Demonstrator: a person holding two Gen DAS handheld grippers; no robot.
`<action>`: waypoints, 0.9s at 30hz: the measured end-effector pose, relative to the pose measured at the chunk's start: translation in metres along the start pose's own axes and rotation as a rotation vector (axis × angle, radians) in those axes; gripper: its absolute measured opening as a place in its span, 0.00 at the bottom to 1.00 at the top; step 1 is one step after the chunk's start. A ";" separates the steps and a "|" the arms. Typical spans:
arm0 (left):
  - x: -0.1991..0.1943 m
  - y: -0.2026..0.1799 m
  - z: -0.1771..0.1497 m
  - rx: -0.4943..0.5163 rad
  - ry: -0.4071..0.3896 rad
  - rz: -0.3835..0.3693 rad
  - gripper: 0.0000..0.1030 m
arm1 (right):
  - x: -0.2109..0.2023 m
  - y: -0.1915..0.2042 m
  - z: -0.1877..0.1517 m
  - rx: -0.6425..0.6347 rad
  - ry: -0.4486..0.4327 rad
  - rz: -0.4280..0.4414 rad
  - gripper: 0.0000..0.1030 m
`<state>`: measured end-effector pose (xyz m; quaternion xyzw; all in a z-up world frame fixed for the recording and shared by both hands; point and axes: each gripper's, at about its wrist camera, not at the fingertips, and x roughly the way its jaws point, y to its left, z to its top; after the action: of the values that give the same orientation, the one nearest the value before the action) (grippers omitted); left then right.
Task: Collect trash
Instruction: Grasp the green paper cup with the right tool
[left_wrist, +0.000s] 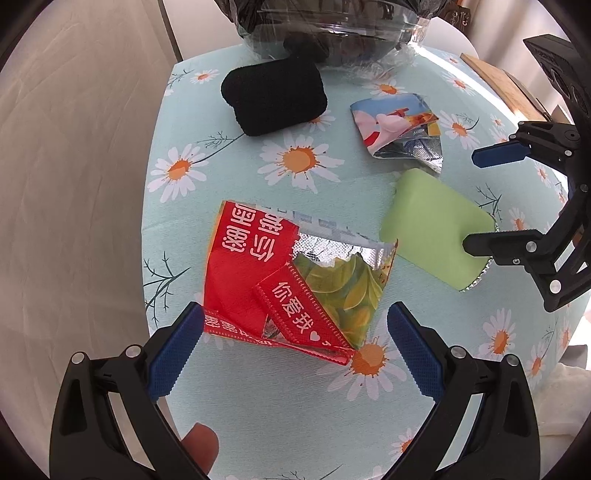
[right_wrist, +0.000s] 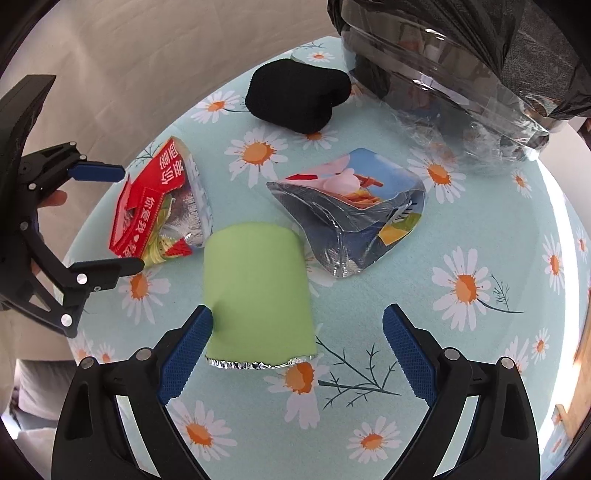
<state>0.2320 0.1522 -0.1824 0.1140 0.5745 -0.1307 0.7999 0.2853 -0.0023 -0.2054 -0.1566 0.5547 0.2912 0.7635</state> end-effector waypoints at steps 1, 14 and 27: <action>0.004 0.001 0.001 0.001 0.008 0.001 0.94 | 0.004 0.000 0.002 -0.004 0.007 0.014 0.88; 0.023 0.006 0.006 0.035 0.033 -0.014 0.96 | 0.034 0.022 0.013 -0.055 0.003 -0.022 0.92; 0.017 0.016 -0.006 -0.011 -0.010 -0.011 0.96 | 0.035 0.031 0.011 -0.085 -0.017 -0.071 0.94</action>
<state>0.2371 0.1684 -0.2001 0.1059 0.5719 -0.1328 0.8025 0.2816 0.0375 -0.2320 -0.2060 0.5294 0.2886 0.7708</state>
